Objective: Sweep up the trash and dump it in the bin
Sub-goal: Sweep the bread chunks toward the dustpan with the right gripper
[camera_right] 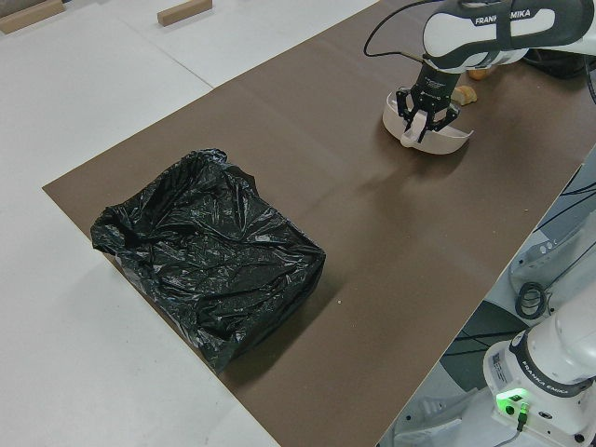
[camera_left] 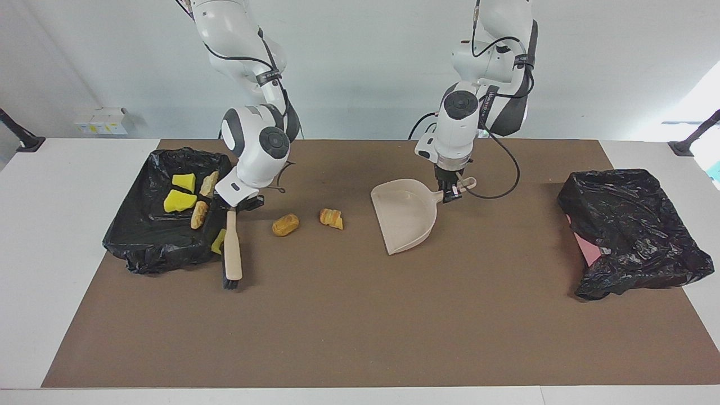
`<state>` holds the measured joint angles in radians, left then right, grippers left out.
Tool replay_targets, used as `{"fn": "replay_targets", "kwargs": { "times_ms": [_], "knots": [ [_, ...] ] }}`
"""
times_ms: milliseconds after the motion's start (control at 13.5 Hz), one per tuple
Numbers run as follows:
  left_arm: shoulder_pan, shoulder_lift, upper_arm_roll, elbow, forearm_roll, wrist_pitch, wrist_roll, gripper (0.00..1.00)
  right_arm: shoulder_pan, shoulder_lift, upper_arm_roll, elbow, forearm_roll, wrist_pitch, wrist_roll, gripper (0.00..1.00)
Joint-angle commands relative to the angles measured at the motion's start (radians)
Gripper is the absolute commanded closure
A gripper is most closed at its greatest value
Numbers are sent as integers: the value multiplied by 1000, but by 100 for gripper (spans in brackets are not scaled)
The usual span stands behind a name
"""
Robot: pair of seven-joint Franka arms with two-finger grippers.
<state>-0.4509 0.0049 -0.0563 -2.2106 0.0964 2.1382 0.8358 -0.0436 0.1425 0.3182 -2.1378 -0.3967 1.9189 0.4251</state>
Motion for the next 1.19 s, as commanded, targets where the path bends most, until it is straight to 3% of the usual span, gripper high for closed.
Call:
{"fn": "replay_targets", "kwargs": {
  "times_ms": [0,223,594,891,1114],
  "knots": [
    [-12,-33,13,-41,20,31,-21,100,69,-23,7,6,120,-49,55,100],
    [-11,-25,15,-66,22,75,-26,100,163,-23,5,44,167,-105,127,100],
    [-11,-25,13,-66,20,74,-26,100,206,54,5,289,66,-316,120,100],
    [-17,-28,13,-66,22,66,-33,100,156,65,1,259,-2,-284,124,100],
    [-44,-34,12,-69,22,59,-125,100,103,13,2,139,-25,-203,112,100]
  ]
}}
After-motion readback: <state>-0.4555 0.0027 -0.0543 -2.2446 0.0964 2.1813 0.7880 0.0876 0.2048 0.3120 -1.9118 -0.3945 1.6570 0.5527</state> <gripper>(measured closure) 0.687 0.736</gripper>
